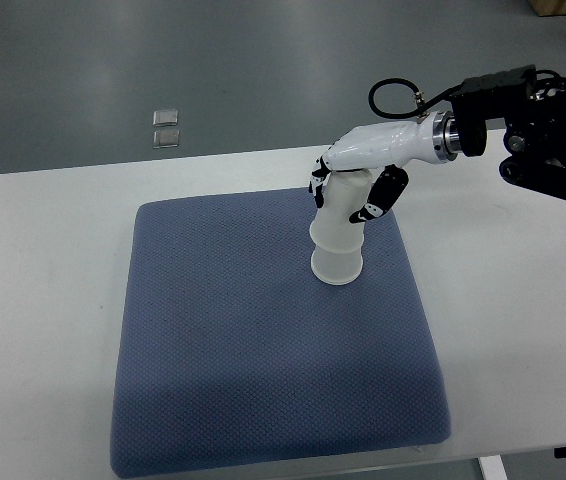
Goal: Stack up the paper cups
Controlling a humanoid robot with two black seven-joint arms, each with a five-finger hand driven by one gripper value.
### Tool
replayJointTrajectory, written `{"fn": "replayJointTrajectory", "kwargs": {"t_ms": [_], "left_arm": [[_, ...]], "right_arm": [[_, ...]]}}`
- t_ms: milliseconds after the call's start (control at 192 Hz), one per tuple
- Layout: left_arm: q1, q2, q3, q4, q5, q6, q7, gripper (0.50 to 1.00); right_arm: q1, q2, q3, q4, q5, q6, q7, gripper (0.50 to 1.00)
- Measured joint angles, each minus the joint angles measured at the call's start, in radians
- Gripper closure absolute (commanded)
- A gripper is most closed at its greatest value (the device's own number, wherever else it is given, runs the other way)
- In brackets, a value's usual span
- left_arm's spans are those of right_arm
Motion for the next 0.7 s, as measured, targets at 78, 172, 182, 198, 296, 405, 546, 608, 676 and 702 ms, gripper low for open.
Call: {"fn": "replayJointTrajectory", "kwargs": {"t_ms": [78, 172, 182, 198, 296, 405, 546, 608, 676, 702], "left_arm": [[0.000, 0.000, 0.000, 0.000, 0.000, 0.000, 0.000, 0.500], [0.000, 0.000, 0.000, 0.000, 0.000, 0.000, 0.000, 0.500], [0.000, 0.000, 0.000, 0.000, 0.000, 0.000, 0.000, 0.500], [0.000, 0.000, 0.000, 0.000, 0.000, 0.000, 0.000, 0.500], [0.000, 0.000, 0.000, 0.000, 0.000, 0.000, 0.000, 0.500], [0.000, 0.000, 0.000, 0.000, 0.000, 0.000, 0.000, 0.500], [0.000, 0.000, 0.000, 0.000, 0.000, 0.000, 0.000, 0.500], [0.000, 0.000, 0.000, 0.000, 0.000, 0.000, 0.000, 0.500], [0.000, 0.000, 0.000, 0.000, 0.000, 0.000, 0.000, 0.500], [0.000, 0.000, 0.000, 0.000, 0.000, 0.000, 0.000, 0.500]], "right_arm": [[0.000, -0.001, 0.000, 0.000, 0.003, 0.000, 0.001, 0.652], [0.001, -0.003, 0.002, 0.002, 0.005, 0.000, 0.001, 0.644], [0.002, -0.003, 0.002, 0.002, 0.005, 0.000, 0.001, 0.644], [0.002, -0.003, 0.003, 0.002, 0.005, 0.001, 0.001, 0.642], [0.007, -0.004, 0.013, 0.004, 0.006, 0.006, 0.001, 0.636], [0.015, -0.008, 0.034, 0.004, 0.008, 0.011, 0.001, 0.599], [0.034, -0.019, 0.099, 0.003, 0.011, 0.020, 0.001, 0.593], [0.040, -0.026, 0.144, 0.000, 0.012, 0.034, 0.001, 0.593], [0.042, -0.034, 0.204, -0.007, 0.016, 0.054, 0.001, 0.593], [0.041, -0.035, 0.236, -0.013, 0.024, 0.062, 0.001, 0.593]]}}
